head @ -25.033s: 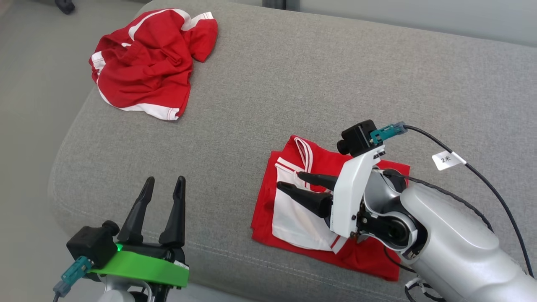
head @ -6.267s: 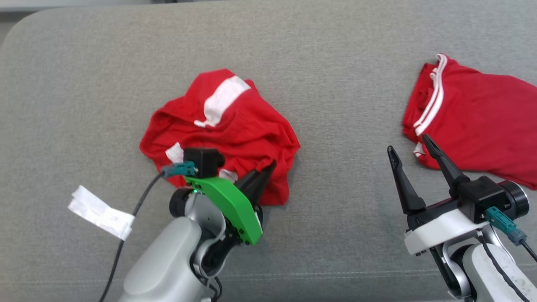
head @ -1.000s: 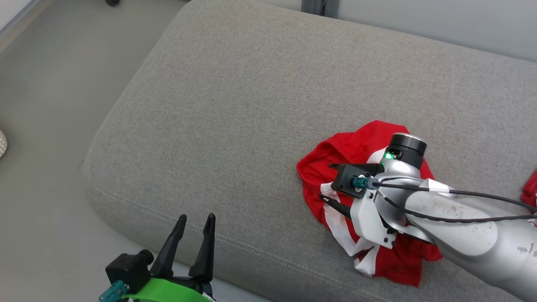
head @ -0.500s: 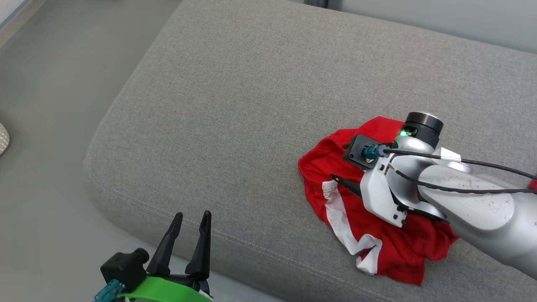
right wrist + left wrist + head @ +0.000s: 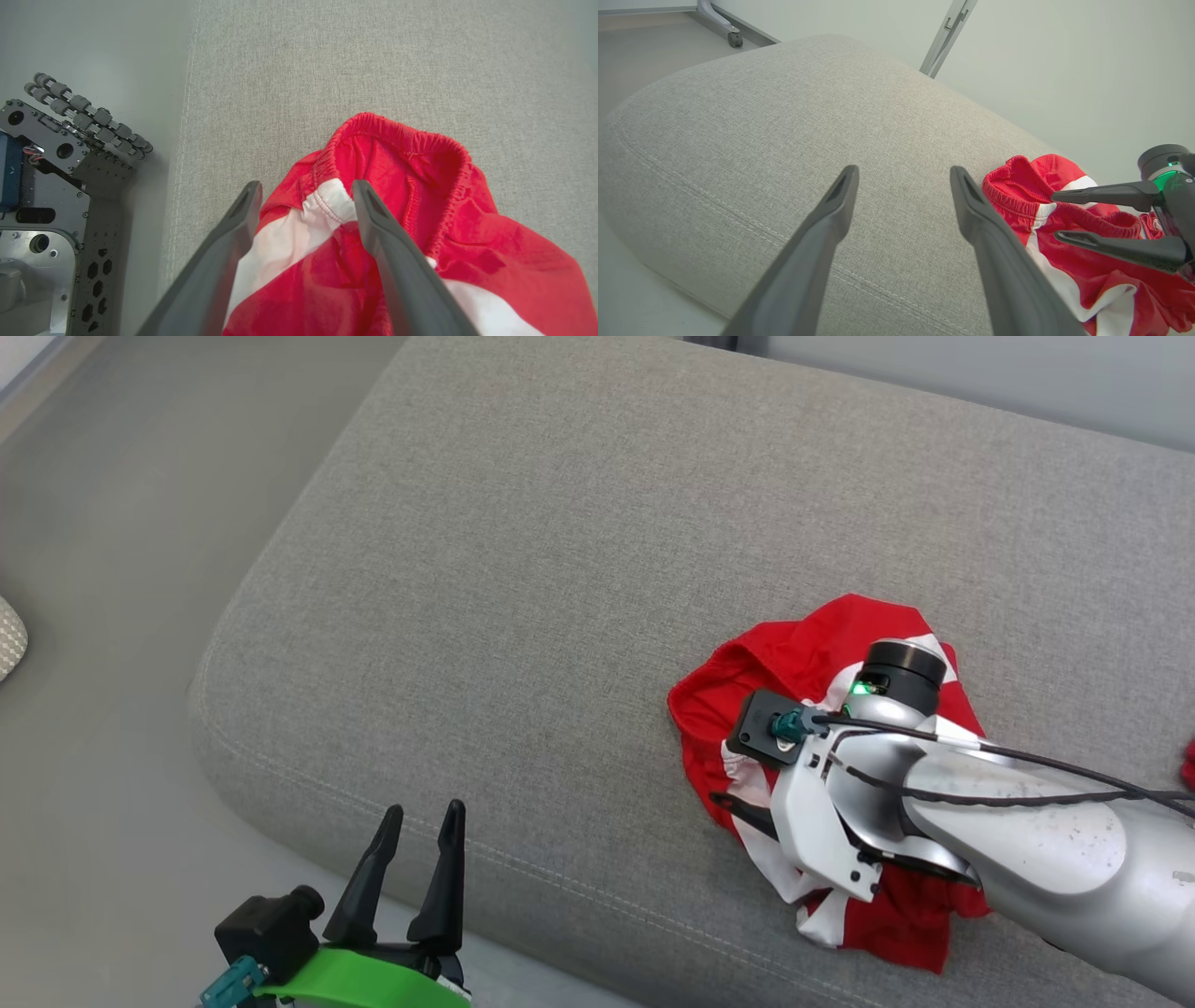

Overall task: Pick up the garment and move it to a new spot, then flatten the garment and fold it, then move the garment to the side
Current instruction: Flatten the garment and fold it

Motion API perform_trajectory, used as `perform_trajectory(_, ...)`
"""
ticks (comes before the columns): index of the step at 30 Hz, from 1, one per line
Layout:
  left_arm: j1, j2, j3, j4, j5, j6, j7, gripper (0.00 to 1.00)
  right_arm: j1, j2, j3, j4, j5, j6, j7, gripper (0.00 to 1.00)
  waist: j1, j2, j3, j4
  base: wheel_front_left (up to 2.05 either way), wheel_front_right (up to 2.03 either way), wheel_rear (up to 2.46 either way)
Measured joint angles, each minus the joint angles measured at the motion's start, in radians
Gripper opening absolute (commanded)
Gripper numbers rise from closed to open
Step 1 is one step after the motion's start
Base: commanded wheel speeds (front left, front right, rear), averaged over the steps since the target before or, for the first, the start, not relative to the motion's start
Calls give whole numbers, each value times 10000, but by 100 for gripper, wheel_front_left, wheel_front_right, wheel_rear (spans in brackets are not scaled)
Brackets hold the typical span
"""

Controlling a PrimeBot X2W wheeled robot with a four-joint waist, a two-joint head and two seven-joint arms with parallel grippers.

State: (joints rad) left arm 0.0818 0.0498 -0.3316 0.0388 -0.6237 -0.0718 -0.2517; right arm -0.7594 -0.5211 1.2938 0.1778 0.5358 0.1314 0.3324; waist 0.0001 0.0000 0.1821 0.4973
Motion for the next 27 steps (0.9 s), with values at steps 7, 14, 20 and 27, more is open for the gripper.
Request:
perform_trajectory(7, -10, -2, -109, -58, -71, 0, 0, 100, 102, -276, -6, -301, 23, -2, 439, 100, 0, 0, 79, 2, 0, 0, 0)
perform_trajectory(14, -24, -4, -173, -52, -305, 0, 0, 100, 100, -556, -6, -441, 130, -2, 738, 100, 0, 0, 158, 1, 0, 0, 0)
perform_trajectory(20, -142, -4, -232, -109, -341, 0, 0, 100, 88, -679, -6, -602, 199, 0, 911, 100, 0, 0, 322, 5, 0, 0, 0)
perform_trajectory(27, -273, -12, -270, -180, -431, 0, 0, 100, -49, -811, -6, -725, 219, 0, 1083, 100, 0, 0, 551, 41, 0, 0, 0)
